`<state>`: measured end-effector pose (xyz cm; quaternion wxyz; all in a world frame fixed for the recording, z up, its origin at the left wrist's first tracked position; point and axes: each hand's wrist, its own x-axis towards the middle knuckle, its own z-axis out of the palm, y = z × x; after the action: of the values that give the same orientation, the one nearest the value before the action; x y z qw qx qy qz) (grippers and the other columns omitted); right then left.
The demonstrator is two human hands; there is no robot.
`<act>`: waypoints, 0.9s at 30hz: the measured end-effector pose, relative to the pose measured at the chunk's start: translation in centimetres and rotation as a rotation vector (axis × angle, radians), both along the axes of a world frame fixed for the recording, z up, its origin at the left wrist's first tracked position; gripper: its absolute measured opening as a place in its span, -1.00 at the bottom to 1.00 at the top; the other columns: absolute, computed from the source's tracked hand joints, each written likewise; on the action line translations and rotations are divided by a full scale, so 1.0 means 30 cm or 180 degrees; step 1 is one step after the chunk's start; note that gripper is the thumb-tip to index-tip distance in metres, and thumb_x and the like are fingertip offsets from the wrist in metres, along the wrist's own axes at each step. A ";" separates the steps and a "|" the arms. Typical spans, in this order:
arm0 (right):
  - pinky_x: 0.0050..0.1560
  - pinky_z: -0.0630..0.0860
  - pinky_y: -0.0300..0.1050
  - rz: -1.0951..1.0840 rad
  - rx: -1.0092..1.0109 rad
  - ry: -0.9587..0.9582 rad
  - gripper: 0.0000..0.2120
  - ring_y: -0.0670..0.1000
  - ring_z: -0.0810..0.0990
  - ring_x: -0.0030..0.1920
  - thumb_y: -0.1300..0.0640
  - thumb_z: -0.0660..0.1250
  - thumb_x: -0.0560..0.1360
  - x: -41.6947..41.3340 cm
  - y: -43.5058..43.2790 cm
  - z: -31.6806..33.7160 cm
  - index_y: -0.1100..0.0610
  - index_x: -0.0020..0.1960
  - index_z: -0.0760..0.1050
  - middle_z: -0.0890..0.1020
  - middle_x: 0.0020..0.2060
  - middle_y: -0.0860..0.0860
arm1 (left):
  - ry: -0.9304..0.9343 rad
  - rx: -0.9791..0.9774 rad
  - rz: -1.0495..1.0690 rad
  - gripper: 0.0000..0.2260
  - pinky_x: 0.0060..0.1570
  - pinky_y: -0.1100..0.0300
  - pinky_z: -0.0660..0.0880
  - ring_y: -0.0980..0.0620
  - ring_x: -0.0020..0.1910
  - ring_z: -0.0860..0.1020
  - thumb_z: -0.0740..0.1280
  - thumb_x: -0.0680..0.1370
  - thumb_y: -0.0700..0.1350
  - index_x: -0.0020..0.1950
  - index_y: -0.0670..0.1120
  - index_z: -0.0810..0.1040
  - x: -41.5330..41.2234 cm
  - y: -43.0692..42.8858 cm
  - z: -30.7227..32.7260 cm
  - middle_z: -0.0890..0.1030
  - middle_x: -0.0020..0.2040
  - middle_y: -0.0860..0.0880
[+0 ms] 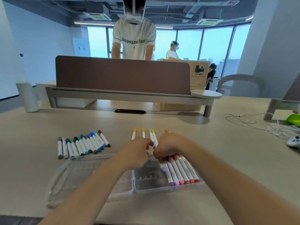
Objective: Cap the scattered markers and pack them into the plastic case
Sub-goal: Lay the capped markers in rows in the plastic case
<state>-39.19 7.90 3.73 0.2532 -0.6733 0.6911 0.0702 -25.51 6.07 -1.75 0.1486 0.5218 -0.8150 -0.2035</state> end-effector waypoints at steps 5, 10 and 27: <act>-0.54 0.25 -0.31 0.0016 0.0109 0.0048 -0.68 -0.05 0.32 -0.66 0.17 0.24 0.51 -0.025 0.051 -0.020 0.18 -0.40 0.46 0.45 -0.61 0.02 | -0.0334 0.0096 -0.0172 -0.52 0.25 0.04 0.47 -0.08 0.26 0.50 0.18 0.53 -0.28 0.43 0.01 0.41 -0.025 0.047 -0.008 0.44 0.38 -0.04; -0.52 0.25 -0.27 -0.0083 0.0077 -0.0015 -0.59 -0.08 0.31 -0.67 0.07 0.23 0.60 -0.055 0.059 -0.034 0.17 -0.40 0.43 0.44 -0.64 -0.02 | -0.0298 0.0012 -0.0276 -0.60 0.08 0.05 0.55 -0.09 0.10 0.57 0.23 0.54 -0.20 0.31 0.15 0.52 -0.036 0.064 -0.017 0.49 0.31 -0.02; -0.45 0.32 -0.25 0.0011 0.0050 0.0144 -0.55 -0.09 0.34 -0.65 0.00 0.29 0.60 -0.075 0.020 -0.074 0.15 -0.41 0.40 0.39 -0.68 -0.05 | -0.0376 0.0233 -0.0160 -0.36 0.04 0.09 0.54 0.01 0.07 0.53 0.52 0.35 0.23 0.32 -0.03 0.49 -0.054 0.080 -0.015 0.51 0.24 0.05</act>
<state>-41.43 8.50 1.51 0.2426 -0.6708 0.6949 0.0913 -27.14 8.46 -2.20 0.0758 0.5173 -0.8272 -0.2058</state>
